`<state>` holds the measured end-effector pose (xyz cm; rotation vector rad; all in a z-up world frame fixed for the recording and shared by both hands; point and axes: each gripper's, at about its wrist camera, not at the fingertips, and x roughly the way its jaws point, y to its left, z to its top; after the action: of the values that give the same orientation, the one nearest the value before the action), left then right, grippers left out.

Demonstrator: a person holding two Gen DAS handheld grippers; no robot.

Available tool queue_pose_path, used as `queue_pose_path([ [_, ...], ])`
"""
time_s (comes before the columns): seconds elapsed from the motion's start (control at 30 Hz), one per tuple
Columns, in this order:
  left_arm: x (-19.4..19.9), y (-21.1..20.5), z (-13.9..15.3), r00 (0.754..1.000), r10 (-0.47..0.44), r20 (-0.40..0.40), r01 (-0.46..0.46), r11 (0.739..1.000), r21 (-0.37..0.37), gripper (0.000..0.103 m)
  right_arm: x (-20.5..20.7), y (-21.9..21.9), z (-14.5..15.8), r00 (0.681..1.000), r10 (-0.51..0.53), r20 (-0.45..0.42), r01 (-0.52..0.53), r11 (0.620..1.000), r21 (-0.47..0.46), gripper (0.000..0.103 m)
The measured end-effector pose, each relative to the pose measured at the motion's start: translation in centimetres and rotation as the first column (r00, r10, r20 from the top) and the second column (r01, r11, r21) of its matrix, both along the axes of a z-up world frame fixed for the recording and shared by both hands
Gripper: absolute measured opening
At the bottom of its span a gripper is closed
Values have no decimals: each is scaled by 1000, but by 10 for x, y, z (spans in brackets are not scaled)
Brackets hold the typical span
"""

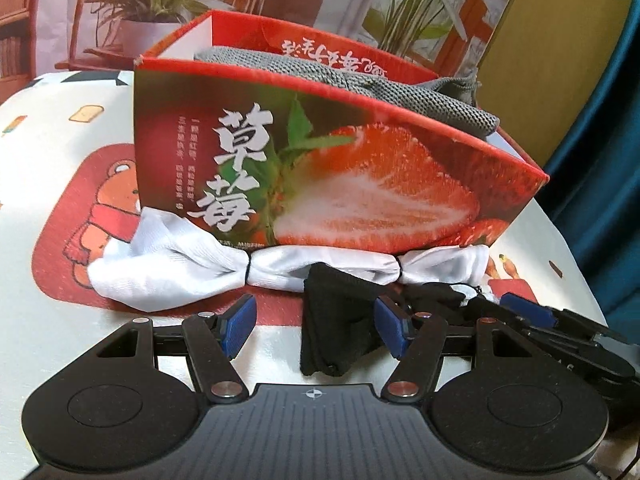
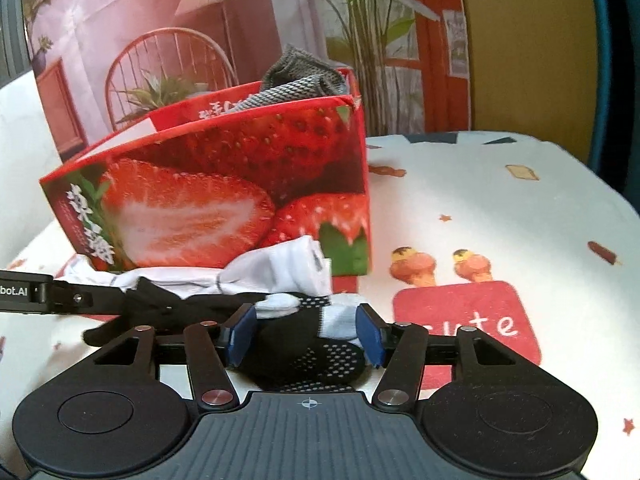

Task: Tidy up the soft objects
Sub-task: 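Move both grippers back to the black dotted gloves on the pile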

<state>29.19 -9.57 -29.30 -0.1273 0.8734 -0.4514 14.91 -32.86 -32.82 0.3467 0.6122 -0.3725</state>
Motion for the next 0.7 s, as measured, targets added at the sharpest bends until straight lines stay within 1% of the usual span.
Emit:
queue_pose_path([
  [0.03, 1, -1, -1, 1000, -2, -3, 2, 1000, -2, 67, 0, -1, 0, 1000, -10, 2, 10, 1000, -7, 56],
  [0.07, 1, -2, -3, 1000, -4, -6, 4, 1000, -4, 67, -1, -3, 1, 1000, -19, 4, 19, 1000, -13, 61],
  [0.13, 3, -4, -5, 1000, -9, -9, 9, 1000, -6, 66, -1, -6, 0, 999, -41, -1, 41, 999, -26, 65],
  [0.23, 4, -9, -8, 1000, -25, -17, 25, 1000, -7, 65, 0, -11, -5, 999, -43, -15, 43, 999, -3, 65],
  [0.3, 4, -11, -10, 999, -26, -23, 26, 1000, -7, 64, 1, -11, -7, 999, -38, -18, 38, 999, -4, 65],
  [0.4, 5, -10, -13, 999, -19, -38, 18, 999, -27, 64, 3, -11, -9, 999, -30, -23, 30, 1000, -10, 65],
  [0.53, 3, -11, -15, 999, -20, -33, 19, 1000, -25, 64, 4, -14, -13, 999, -28, -32, 28, 1000, 3, 64],
  [0.7, 2, -12, -15, 999, -24, -41, 23, 999, -29, 63, 8, -8, -14, 999, -3, -46, 1, 1000, -24, 63],
])
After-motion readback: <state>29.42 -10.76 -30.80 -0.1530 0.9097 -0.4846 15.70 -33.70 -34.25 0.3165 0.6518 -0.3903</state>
